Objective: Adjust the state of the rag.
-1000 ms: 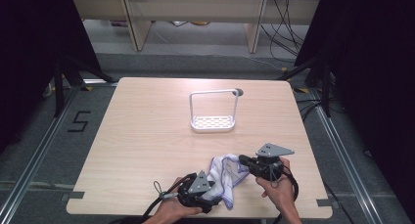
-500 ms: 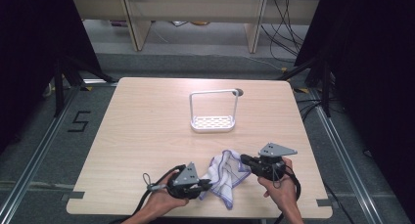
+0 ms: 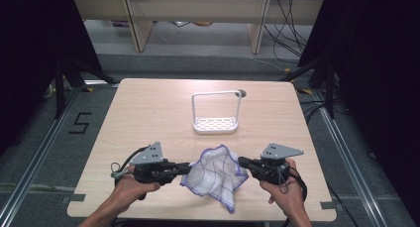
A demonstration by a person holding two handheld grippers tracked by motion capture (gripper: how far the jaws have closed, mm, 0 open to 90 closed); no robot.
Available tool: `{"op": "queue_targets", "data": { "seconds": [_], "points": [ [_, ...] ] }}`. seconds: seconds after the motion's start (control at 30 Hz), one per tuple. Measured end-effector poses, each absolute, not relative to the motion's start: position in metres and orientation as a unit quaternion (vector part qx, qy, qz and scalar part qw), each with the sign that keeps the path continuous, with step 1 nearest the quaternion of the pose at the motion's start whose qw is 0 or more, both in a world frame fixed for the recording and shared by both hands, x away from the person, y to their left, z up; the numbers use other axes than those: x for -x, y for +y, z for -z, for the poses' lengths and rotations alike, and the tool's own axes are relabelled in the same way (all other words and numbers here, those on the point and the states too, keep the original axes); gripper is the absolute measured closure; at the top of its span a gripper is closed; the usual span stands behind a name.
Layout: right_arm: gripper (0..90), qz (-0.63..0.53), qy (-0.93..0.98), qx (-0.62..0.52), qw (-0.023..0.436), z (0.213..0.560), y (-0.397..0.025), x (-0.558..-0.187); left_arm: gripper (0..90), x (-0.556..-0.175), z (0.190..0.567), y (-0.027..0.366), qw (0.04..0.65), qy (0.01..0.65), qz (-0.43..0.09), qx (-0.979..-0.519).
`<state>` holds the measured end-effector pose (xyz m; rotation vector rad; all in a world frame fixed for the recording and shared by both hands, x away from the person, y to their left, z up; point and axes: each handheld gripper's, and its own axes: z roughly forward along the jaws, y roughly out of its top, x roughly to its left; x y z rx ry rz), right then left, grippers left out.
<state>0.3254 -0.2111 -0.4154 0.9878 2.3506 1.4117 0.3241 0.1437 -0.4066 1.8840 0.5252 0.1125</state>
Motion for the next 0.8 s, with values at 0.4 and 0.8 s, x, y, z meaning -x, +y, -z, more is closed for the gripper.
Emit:
{"op": "queue_targets", "data": {
  "seconds": [0.4, 0.8],
  "points": [
    [89.1, -0.42, 0.823, -0.362, 0.126, 0.402, -0.211, -0.375, 86.1, -0.415, 0.439, 0.14, 0.496, 0.302, -0.101, -0.808],
    [89.0, -0.333, 0.835, -0.414, 0.143, 0.455, -0.208, -0.441, 84.5, -0.468, 0.495, 0.116, 0.43, 0.321, -0.128, -0.834]
  ]
}}
